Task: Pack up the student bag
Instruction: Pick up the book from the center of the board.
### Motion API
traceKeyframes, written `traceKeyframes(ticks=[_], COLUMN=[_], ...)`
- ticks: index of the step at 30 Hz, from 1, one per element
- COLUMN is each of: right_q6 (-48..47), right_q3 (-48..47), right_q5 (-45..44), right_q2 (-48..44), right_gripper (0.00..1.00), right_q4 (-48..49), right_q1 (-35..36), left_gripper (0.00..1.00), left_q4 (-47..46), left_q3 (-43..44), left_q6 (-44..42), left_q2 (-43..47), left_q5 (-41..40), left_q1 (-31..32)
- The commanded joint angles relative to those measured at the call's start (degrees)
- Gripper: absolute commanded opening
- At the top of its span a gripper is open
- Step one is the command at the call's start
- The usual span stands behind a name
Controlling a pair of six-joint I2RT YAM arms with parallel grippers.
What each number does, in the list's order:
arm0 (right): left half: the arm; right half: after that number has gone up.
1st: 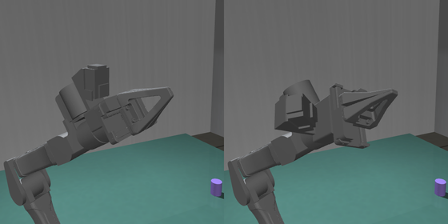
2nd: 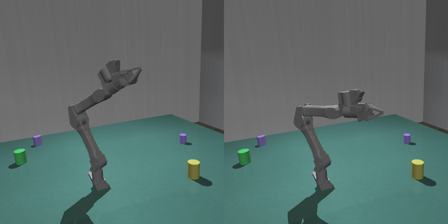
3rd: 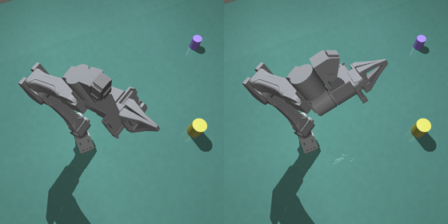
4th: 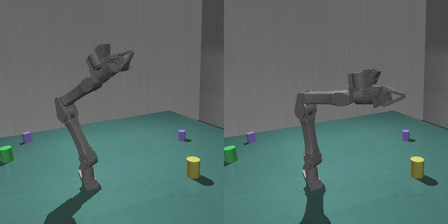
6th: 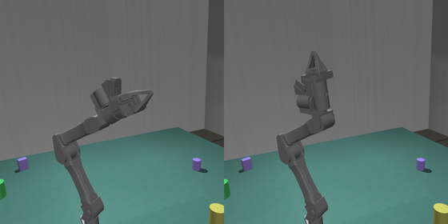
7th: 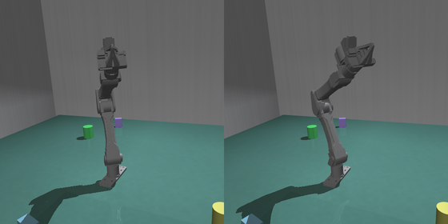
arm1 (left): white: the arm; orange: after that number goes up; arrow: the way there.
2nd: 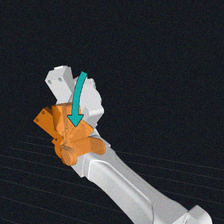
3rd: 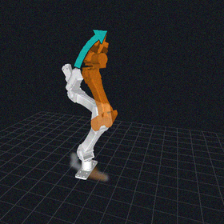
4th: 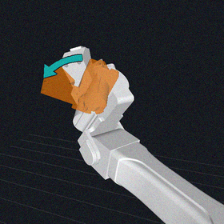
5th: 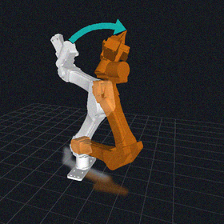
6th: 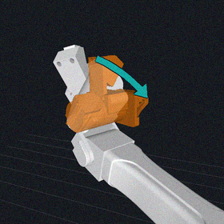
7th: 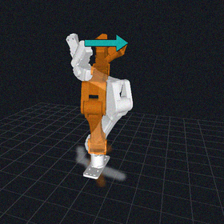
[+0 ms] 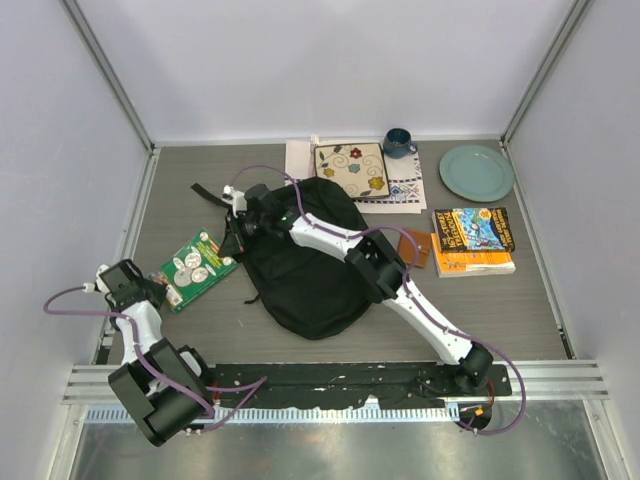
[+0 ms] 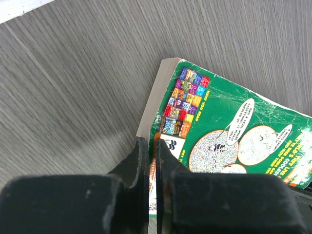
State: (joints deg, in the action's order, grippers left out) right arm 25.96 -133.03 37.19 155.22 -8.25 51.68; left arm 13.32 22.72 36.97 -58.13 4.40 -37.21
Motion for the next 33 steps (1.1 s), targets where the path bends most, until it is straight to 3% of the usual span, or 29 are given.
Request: traceKeyframes(ticks=[1,2,3,5,6,8,14,20,24,28,33], right_q6=[3.65,5.23,7.42,15.59,18.4,20.8,17.3,11.84,8.68,5.52,5.86], right_q3=[-1.27,-0.13,2.92,6.19,9.86,13.05,18.94,30.69,40.73,48.11,63.48], right_q5=[9.49,9.05,8.87,8.86,8.78,7.9,0.8,-11.68,-20.38,-28.74,-34.28], right_q2=[-4.21,-5.27,-7.71,-10.27,-11.68,-17.3,-31.44,-45.05,-55.77,-63.18,-69.43], right_gripper=[0.0,0.0,0.0,0.0,0.0,0.0,0.0,0.0,0.0,0.0,0.0], right_q4=[1.83,3.4,7.94,14.55,19.63,22.13,17.85,8.61,7.04,3.07,2.18], right_q1=[8.44,8.26,8.0,6.95,6.59,5.98,5.62,3.96,2.02,1.14,0.88], left_gripper=[0.14,0.27,0.47,0.64,0.8,0.94,0.99,1.0,1.0,0.99,1.0], left_q4=[5.91,10.45,12.85,20.46,22.6,28.67,35.72,34.24,28.62,18.09,16.91], left_q3=[1.79,5.8,8.19,15.55,17.95,24.0,29.31,35.11,30.29,19.76,15.34], left_q6=[3.9,3.99,3.72,2.94,1.89,0.83,2.74,7.76,9.96,14.44,13.31], left_q2=[1.87,2.66,3.45,6.35,7.49,10.91,15.93,15.5,15.23,17.52,18.49], left_q5=[17.13,16.87,15.82,13.89,11.7,9.15,5.88,17.54,26.16,34.34,37.7], left_q1=[2.06,2.14,2.14,2.14,2.14,2.32,4.16,6.62,6.98,7.68,8.29])
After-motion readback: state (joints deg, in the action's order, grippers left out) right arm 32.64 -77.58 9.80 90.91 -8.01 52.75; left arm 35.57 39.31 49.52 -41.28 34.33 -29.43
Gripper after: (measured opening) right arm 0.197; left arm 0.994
